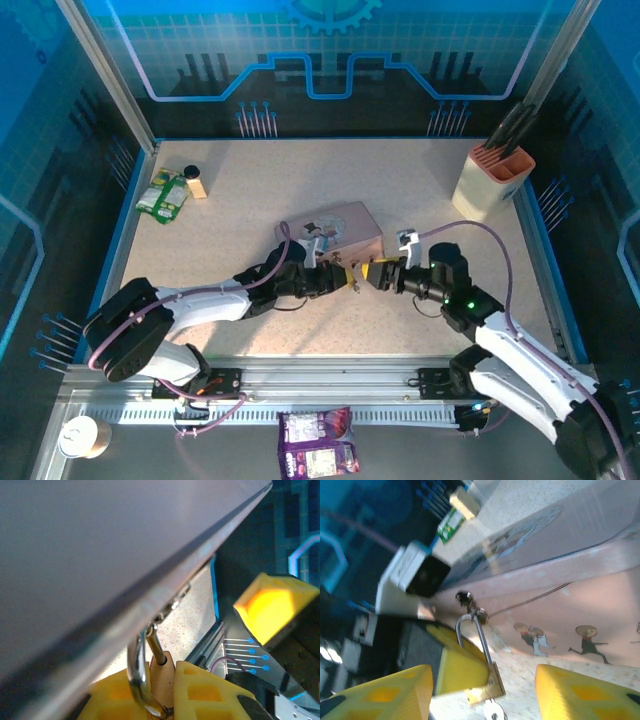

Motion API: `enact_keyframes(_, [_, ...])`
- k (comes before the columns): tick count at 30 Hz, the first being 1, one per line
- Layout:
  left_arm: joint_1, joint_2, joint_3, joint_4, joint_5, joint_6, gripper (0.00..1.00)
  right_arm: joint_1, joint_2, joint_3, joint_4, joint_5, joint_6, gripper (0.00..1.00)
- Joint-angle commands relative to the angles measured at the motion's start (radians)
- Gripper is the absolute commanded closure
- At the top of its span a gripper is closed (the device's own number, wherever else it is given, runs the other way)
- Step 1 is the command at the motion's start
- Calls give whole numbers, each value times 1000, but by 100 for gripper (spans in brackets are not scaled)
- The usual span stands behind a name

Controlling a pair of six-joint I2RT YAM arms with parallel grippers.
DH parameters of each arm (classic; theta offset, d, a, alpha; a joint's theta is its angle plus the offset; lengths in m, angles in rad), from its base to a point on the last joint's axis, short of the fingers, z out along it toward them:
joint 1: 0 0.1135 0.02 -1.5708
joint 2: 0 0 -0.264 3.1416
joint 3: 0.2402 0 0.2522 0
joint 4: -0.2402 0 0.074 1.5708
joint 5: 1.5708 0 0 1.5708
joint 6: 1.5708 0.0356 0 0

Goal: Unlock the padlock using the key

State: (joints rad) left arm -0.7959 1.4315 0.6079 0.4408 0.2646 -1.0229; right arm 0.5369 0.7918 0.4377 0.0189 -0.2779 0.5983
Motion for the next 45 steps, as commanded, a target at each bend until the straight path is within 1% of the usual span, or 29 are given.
enact_keyframes(1, [26, -18, 18, -85, -50, -75, 100, 171, -37, -9, -84, 298, -320, 45])
enact_keyframes(2, [27, -20, 19, -101, -59, -80, 100, 228, -45, -33, -38, 357, -373, 45])
enact_keyframes(6, [45, -26, 9, -129, -73, -100, 100, 377, -20, -122, 164, 506, -543, 45])
enact_keyframes(9, [54, -31, -5, -125, -70, -112, 100, 441, 37, -164, 312, 573, -631, 45])
enact_keyframes(14, [62, -50, -23, -128, -63, -125, 100, 522, 203, -192, 514, 679, -772, 46])
enact_keyframes(17, [66, -64, -32, -136, -62, -128, 100, 535, 303, -218, 677, 719, -816, 48])
enact_keyframes(25, [79, -88, -58, -139, -56, -133, 100, 555, 503, -197, 882, 794, -884, 56])
enact_keyframes(29, [87, -89, -66, -129, -52, -140, 100, 567, 569, -195, 930, 799, -887, 59])
enact_keyframes(35, [93, -83, -65, -119, -50, -146, 100, 598, 653, -209, 1031, 820, -911, 60])
enact_keyframes(40, [104, -84, -75, -121, -55, -149, 100, 637, 694, -240, 1137, 849, -929, 61])
enact_keyframes(45, [110, -86, -80, -121, -54, -152, 100, 644, 700, -248, 1127, 875, -907, 62])
